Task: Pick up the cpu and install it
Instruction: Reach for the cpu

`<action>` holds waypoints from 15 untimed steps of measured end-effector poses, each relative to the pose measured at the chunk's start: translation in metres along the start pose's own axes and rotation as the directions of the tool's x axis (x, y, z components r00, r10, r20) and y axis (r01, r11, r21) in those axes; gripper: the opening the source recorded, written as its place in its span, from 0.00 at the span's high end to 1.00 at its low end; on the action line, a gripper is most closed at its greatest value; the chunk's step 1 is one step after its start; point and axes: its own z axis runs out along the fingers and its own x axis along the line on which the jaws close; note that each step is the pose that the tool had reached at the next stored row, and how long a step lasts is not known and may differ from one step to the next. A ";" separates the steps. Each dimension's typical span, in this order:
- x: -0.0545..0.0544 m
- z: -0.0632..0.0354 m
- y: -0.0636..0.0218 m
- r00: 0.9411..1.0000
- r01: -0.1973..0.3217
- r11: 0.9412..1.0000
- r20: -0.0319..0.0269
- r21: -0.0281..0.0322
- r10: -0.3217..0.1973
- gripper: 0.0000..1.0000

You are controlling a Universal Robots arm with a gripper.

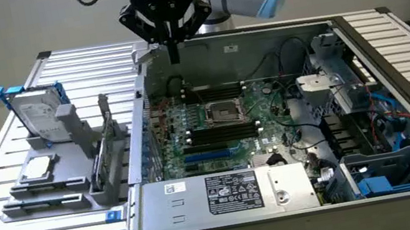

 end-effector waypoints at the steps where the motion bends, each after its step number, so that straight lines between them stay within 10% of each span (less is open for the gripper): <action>1: 0.000 0.0000 0.0000 1.000 0.000 1.000 0.000 0.000 0.000 0.89; 15: 0.000 0.0000 0.0000 1.000 0.000 1.000 0.000 0.000 0.000 0.89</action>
